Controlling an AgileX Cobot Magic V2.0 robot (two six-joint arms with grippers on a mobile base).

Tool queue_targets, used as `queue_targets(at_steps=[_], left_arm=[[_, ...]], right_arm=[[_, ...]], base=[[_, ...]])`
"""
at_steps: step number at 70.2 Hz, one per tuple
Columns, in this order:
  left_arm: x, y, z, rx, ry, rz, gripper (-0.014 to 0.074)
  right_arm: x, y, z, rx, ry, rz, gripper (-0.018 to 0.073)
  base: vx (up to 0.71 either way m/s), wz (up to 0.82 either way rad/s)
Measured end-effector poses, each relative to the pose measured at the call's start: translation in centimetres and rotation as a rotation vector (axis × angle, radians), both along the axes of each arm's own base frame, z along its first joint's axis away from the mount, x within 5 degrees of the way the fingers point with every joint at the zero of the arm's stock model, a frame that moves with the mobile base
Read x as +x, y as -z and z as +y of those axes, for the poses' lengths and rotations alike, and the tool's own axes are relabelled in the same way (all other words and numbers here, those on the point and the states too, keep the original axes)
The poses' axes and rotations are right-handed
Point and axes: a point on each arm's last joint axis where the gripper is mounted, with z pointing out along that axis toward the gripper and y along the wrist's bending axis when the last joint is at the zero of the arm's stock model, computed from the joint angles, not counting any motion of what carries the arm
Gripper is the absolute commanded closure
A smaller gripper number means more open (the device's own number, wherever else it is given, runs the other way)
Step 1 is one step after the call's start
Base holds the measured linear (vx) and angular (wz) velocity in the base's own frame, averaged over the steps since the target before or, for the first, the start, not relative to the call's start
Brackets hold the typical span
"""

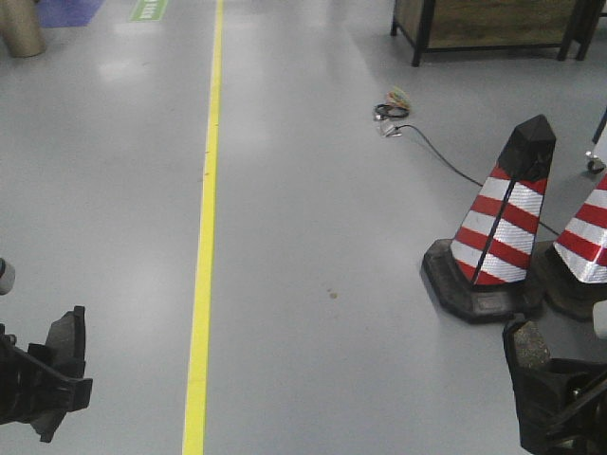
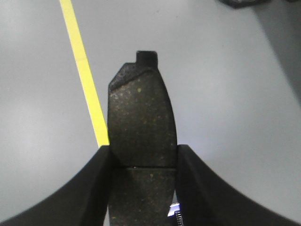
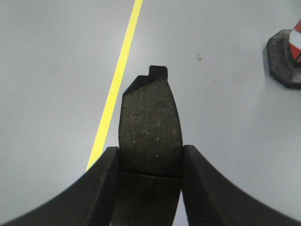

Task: Move and align brake pads A on conveyor
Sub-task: 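Drive along the yellow-lined aisle past the striped traffic cones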

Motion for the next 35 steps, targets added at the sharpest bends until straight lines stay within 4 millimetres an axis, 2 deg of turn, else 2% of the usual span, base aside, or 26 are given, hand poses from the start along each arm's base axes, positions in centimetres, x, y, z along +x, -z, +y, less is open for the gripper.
queue_targets(at_steps=[35], left_arm=[[0.0, 0.0, 0.0, 0.0, 0.0, 0.0, 0.0524]], right_arm=[[0.0, 0.0, 0.0, 0.0, 0.0, 0.0, 0.056]], base=[[0.54, -0.31]])
